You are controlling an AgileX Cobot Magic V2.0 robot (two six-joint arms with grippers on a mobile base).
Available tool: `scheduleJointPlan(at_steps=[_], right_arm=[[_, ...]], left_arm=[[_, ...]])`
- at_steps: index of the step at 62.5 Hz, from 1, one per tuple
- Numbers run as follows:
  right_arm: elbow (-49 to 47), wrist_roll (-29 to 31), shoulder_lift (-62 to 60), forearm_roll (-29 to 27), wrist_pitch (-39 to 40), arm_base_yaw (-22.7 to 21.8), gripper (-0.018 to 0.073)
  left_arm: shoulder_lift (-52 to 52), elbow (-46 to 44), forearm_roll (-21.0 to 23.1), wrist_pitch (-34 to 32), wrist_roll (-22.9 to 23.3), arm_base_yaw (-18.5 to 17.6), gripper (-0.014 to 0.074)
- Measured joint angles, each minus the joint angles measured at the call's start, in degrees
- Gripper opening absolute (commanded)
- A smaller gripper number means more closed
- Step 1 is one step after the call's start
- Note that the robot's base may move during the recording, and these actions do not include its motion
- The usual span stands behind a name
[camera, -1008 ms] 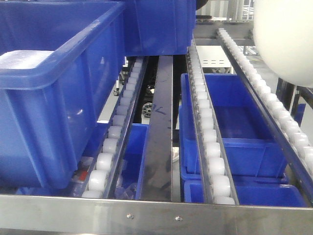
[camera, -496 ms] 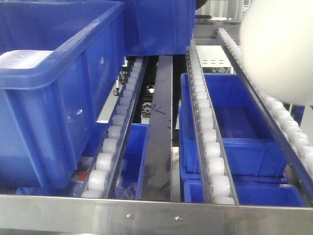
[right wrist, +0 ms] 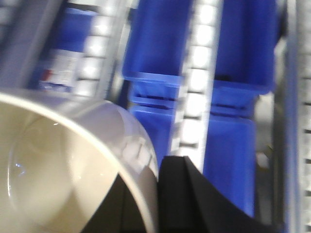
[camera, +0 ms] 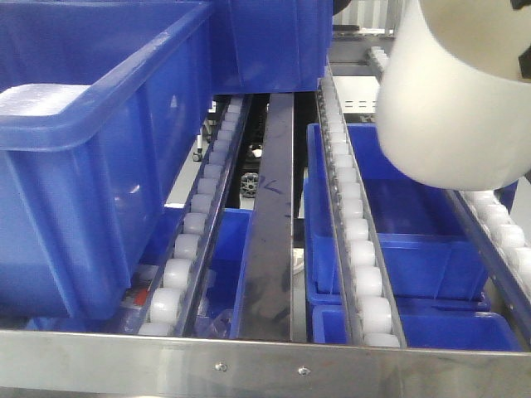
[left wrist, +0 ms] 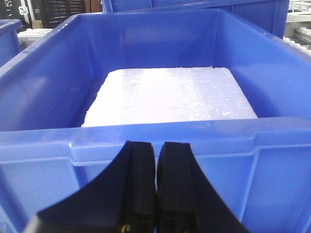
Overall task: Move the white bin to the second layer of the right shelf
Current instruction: 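Lower the white bin with the right gripper onto the roller track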
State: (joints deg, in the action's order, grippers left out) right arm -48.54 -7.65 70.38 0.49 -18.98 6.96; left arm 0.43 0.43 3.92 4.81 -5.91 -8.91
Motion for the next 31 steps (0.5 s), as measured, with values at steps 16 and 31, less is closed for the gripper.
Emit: scheduleJointPlan(at_steps=[16,31], right_arm=[[-1.77,0.00,6.67,0.00,0.57,-1.55,0.0056],[-1.77,0.00,11.85,0.00,1.10,-1.55,0.0056]], left_arm=[[0.00,0.00,0.00,0.00,0.00,0.00,0.0085],[0.00,0.00,0.00,0.00,0.00,0.00,0.0085]])
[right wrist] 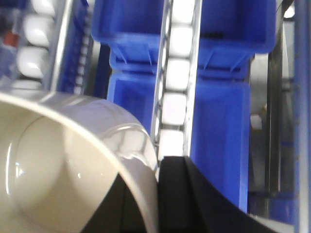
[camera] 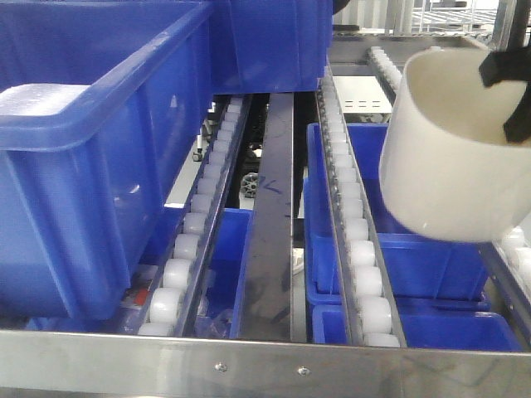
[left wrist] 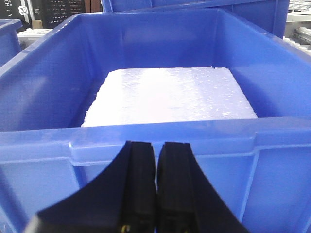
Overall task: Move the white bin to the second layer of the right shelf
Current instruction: 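Lower the white bin with the right gripper onto the roller track, then open the right gripper and lift it off the bin rim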
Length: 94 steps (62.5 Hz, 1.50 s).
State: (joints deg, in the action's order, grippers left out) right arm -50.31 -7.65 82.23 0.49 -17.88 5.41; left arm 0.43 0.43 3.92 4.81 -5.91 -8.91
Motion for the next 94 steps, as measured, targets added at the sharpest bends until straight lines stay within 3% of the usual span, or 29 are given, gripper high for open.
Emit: scheduleJointPlan(at_steps=[50,55,65,70,94], right_arm=[[-0.61,-0.25,7.08,-0.49,0.92,0.00,0.0068],[-0.61,-0.25,7.06,-0.49,0.96,0.00,0.0135],[-0.61,-0.25,7.06,-0.49,1.49,0.00,0.0380],[-0.61,-0.33,6.95,-0.49,2.29,0.00,0.0446],[-0.61,-0.33,1.50,-0.49,4.56,0.00,0.0452]], left_arm=[[0.00,0.00,0.00,0.00,0.00,0.00,0.0085],[0.00,0.00,0.00,0.00,0.00,0.00,0.0085],[0.00,0.00,0.00,0.00,0.00,0.00,0.0085],[0.00,0.00,0.00,0.00,0.00,0.00,0.0085],[0.00,0.00,0.00,0.00,0.00,0.00,0.0085]])
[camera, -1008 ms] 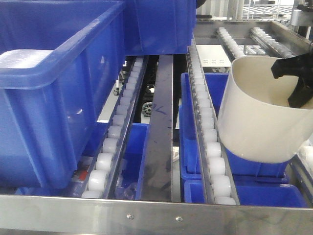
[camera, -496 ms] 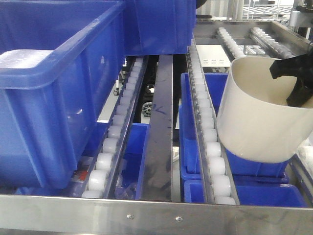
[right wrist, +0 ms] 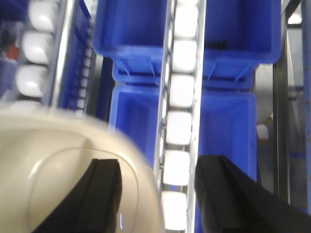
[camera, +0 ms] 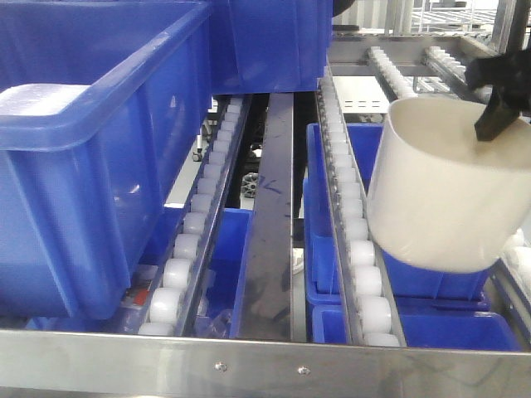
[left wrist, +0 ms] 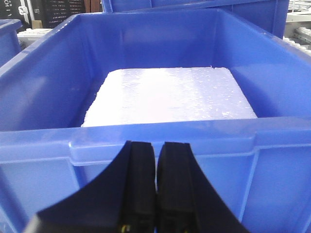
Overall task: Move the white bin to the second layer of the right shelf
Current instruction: 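Open the right gripper and lift it off the bin rim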
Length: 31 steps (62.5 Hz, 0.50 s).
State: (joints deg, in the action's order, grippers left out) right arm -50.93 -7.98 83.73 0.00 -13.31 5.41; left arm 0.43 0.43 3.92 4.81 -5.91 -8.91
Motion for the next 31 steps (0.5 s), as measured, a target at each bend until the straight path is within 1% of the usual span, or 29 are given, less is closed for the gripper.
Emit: scheduleJointPlan(at_steps=[9,17,24,31], right_arm=[[0.00,0.00,-3.35,0.00,0.00,0.00,0.0435],[0.00,0.00,-8.51,0.00,0.00,0.00,0.0351],[0.00,0.00,-14.45,0.00,-0.61,0.00,0.0221],[0.11,0.00,-21.05,0.00,-2.17,0.00,0.0036]], left_arm=[[0.00,0.00,0.00,0.00,0.00,0.00,0.0085],[0.00,0.00,0.00,0.00,0.00,0.00,0.0085],[0.00,0.00,0.00,0.00,0.00,0.00,0.0085],[0.00,0.00,0.00,0.00,0.00,0.00,0.0085]])
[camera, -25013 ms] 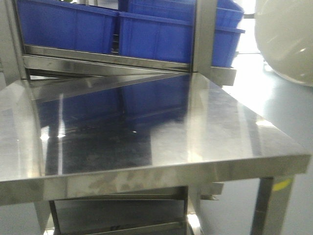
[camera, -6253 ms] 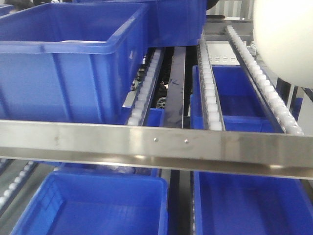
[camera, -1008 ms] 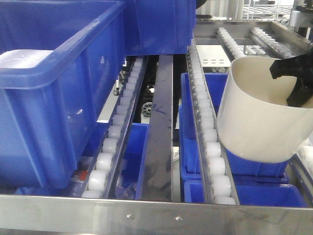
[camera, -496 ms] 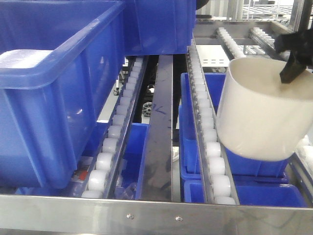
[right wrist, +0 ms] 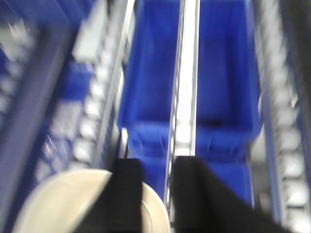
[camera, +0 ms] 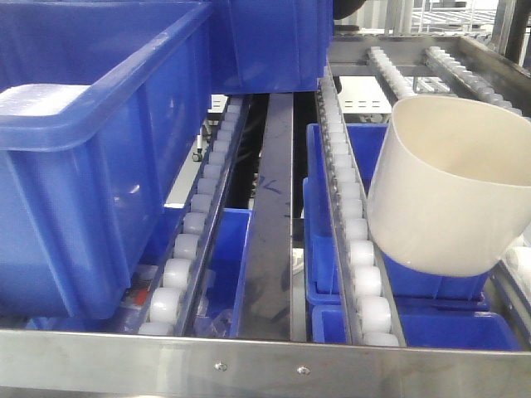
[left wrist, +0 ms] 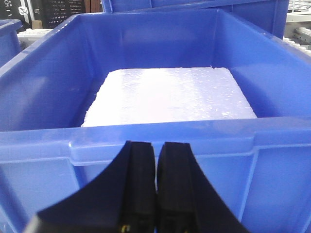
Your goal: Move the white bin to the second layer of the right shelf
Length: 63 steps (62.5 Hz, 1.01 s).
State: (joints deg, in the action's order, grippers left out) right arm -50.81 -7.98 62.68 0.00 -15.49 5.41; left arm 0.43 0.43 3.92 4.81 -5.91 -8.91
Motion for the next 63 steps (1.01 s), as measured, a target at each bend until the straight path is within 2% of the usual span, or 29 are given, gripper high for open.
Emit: scheduleJointPlan(at_steps=[3,18,31,38,48,63], right_arm=[[0.47,0.00,-3.08,0.00,-0.81,0.00,0.0061],[8.47,0.00,-20.85,0.60,-0.05,-0.61,0.0056],[21.44,0.00,-36.46,0.83,4.77,-5.79,0.0056],[26.88,0.00,-42.34,0.83,5.16,-7.20,0.0056],[31.55,0.00,-47.01,0.83,5.24,-7.62,0.0056],[32.27,0.00,-47.47,0.83,5.24,-7.62,0.0056]], left_arm=[[0.00,0.00,0.00,0.00,0.00,0.00,0.0085],[0.00,0.00,0.00,0.00,0.00,0.00,0.0085],[0.00,0.00,0.00,0.00,0.00,0.00,0.0085],[0.00,0.00,0.00,0.00,0.00,0.00,0.0085],[0.00,0.00,0.00,0.00,0.00,0.00,0.0085],[0.00,0.00,0.00,0.00,0.00,0.00,0.0085]])
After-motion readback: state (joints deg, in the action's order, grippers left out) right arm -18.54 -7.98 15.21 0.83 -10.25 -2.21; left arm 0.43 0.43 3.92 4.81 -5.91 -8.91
